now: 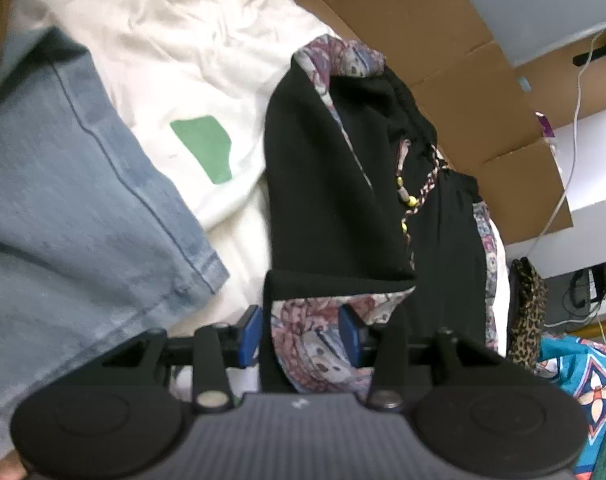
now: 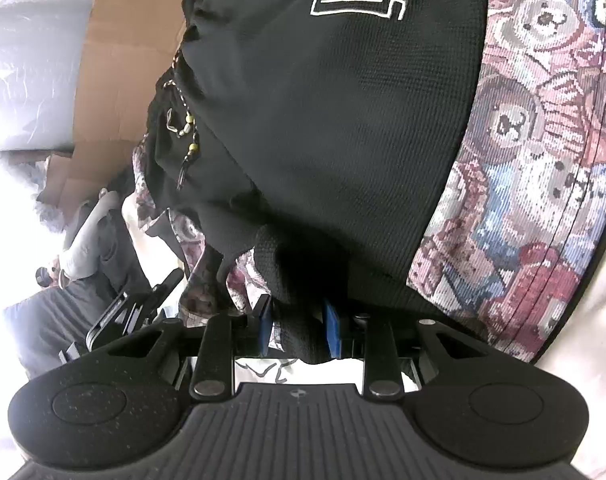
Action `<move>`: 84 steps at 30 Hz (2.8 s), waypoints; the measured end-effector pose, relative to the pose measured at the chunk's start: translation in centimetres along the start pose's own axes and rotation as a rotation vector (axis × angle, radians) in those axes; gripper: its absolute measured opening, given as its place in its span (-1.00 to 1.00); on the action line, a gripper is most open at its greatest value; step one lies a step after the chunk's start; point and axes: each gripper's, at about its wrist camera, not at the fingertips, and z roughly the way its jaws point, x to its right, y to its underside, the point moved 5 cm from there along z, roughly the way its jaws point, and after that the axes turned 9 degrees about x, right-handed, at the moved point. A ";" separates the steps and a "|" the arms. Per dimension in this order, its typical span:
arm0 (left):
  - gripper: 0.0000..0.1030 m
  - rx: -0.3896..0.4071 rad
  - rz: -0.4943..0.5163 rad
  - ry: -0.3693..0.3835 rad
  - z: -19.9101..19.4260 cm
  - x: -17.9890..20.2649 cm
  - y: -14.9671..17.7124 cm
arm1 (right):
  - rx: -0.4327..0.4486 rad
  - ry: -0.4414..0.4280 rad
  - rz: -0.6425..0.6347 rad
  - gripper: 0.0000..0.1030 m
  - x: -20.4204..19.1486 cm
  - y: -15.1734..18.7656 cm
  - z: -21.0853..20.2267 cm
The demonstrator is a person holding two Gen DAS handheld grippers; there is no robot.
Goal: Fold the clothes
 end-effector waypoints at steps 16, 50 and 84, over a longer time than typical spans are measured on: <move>-0.15 0.003 -0.017 0.085 -1.3 1.0 -0.9 | 0.001 0.005 0.004 -0.45 0.2 0.0 0.0; -0.97 0.227 -0.062 0.114 -7.6 -1.7 0.2 | 0.032 -0.081 0.103 -0.07 0.9 -0.7 -0.8; -0.98 0.466 -0.271 -0.098 -19.1 -7.5 1.3 | -0.148 -0.096 -0.020 -0.98 -1.1 4.4 1.7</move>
